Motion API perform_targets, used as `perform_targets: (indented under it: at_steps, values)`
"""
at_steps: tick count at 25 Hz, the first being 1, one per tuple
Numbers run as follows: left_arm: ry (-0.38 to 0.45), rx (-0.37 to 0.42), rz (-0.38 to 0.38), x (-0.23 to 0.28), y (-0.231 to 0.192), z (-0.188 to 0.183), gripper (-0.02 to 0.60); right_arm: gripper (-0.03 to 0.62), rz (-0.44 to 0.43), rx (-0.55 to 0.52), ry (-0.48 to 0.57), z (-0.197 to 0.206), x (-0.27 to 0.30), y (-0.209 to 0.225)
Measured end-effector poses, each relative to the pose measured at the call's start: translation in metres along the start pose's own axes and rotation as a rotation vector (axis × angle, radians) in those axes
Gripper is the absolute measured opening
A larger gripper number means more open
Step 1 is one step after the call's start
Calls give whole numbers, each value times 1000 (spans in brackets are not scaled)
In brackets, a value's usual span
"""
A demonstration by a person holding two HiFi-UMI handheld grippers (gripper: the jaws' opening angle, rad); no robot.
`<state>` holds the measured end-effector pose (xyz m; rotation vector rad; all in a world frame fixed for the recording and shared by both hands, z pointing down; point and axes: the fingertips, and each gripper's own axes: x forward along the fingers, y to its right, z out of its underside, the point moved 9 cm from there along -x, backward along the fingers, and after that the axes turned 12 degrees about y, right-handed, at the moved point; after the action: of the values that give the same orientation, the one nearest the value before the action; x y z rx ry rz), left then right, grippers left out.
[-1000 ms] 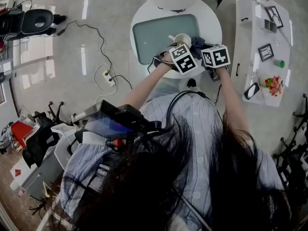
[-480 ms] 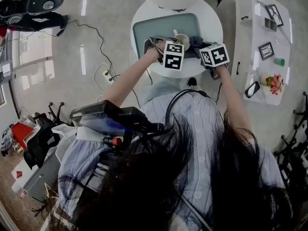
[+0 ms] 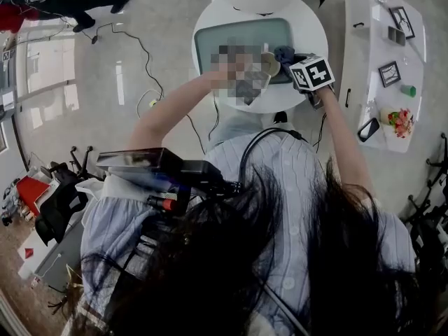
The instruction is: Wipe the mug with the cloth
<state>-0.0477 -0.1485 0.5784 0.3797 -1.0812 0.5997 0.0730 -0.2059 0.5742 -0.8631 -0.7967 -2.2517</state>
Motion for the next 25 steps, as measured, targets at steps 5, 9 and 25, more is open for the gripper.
perform_targets:
  at_steps: [5, 9, 25]
  values:
    - [5, 57, 24, 1, -1, -3, 44, 98, -49, -120, -23, -15, 8, 2]
    - [11, 84, 28, 0, 1, -2, 44, 98, -81, -232, -65, -28, 13, -1]
    - [111, -270, -92, -6, -1, 6, 46, 98, -67, -248, -38, -32, -1, -2]
